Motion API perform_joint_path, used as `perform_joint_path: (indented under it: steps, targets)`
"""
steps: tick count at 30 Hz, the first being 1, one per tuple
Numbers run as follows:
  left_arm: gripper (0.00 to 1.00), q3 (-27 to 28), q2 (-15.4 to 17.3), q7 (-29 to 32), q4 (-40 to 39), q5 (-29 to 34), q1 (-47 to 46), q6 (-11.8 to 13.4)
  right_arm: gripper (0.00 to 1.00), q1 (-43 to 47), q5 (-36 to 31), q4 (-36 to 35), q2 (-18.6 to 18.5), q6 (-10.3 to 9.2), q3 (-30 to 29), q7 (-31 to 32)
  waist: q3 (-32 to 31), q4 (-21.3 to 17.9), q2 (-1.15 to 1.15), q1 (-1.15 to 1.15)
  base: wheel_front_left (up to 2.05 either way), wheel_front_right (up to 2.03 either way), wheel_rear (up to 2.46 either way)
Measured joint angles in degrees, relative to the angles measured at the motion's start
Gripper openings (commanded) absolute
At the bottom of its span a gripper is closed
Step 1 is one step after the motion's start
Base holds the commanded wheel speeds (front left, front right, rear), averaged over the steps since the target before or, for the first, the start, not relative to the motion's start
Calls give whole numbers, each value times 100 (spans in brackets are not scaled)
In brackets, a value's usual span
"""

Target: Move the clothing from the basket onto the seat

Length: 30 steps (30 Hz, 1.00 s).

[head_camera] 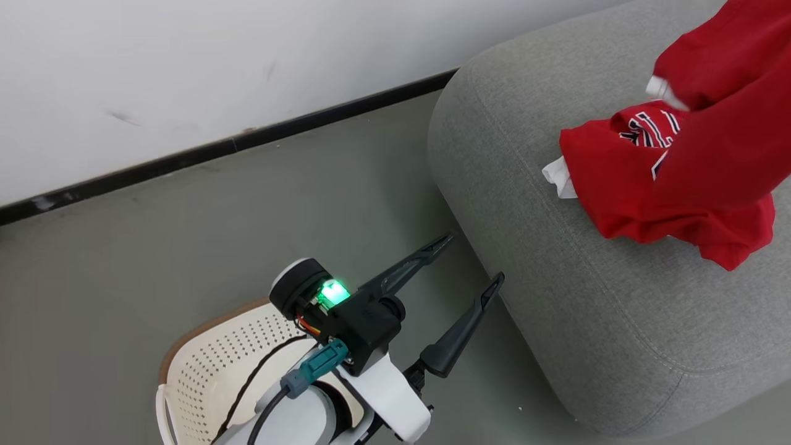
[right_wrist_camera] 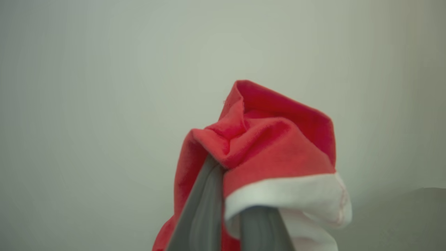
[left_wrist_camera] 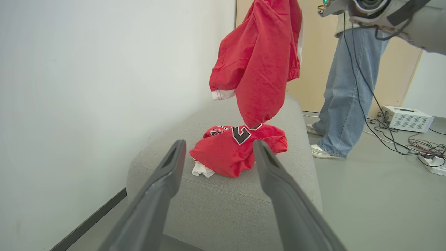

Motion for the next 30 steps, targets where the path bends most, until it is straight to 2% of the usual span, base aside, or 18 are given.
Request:
perform_joint_path:
  steps: [6,12,20,30]
  targets:
    - [100,12,56,120,-171,89,-144,26,0,-365,-24,397,-196,0,-354,-3,249,53,0,0,0,0,0]
    - [100,-2,81,250,-281,189,-248,27,0,-435,-225,958,-202,0,-420,-25,509,114,0,0,0,0,0]
    - [100,-75,86,361,-342,235,-383,26,0,-252,-301,1615,114,0,-307,-115,809,183,0,0,0,0,0]
    - [100,-129,97,444,-407,318,-578,18,0,33,-348,2336,717,0,-113,-152,1197,266,0,0,0,0,0]
